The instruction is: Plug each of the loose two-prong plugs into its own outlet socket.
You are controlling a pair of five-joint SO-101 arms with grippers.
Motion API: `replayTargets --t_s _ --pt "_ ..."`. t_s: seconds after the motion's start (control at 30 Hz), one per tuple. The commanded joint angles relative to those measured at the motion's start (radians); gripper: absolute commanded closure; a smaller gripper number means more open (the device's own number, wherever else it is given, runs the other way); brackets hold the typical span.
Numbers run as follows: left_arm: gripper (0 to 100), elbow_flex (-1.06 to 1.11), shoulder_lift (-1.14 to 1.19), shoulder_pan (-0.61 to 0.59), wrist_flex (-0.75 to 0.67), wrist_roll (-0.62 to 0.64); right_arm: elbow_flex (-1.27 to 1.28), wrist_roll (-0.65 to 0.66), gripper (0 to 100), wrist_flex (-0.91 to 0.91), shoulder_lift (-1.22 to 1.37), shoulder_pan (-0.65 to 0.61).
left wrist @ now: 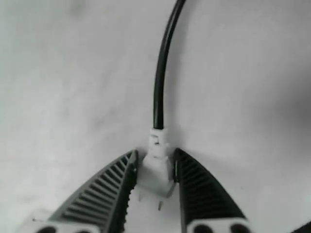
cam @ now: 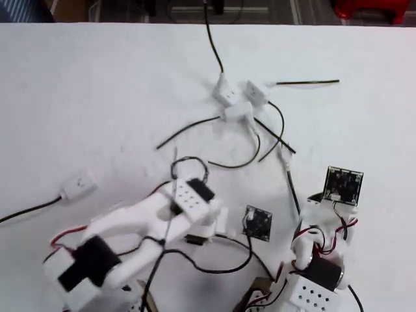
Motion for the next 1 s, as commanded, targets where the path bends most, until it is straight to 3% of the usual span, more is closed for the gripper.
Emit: replayTargets --t_s 0.0,0.47,0.83,0.97 --pt "98 -0.080 0.041 -0.005 0.011 0.012 -0.035 -0.003 91.7 0.007 -0.005 -0.013" --pt "98 -0.100 -0.045 -0.050 0.121 0.009 -0.035 -0.003 91.7 0.007 -0.005 -0.012" --pt "98 -0.121 -0.582 -0.140 0.104 0.014 -0.035 -0.003 91.7 0.005 -0.005 -0.012" --pt "98 -0.044 -0.802 -0.163 0.000 0.137 -0.035 -0.003 91.7 0.004 -0.005 -0.012"
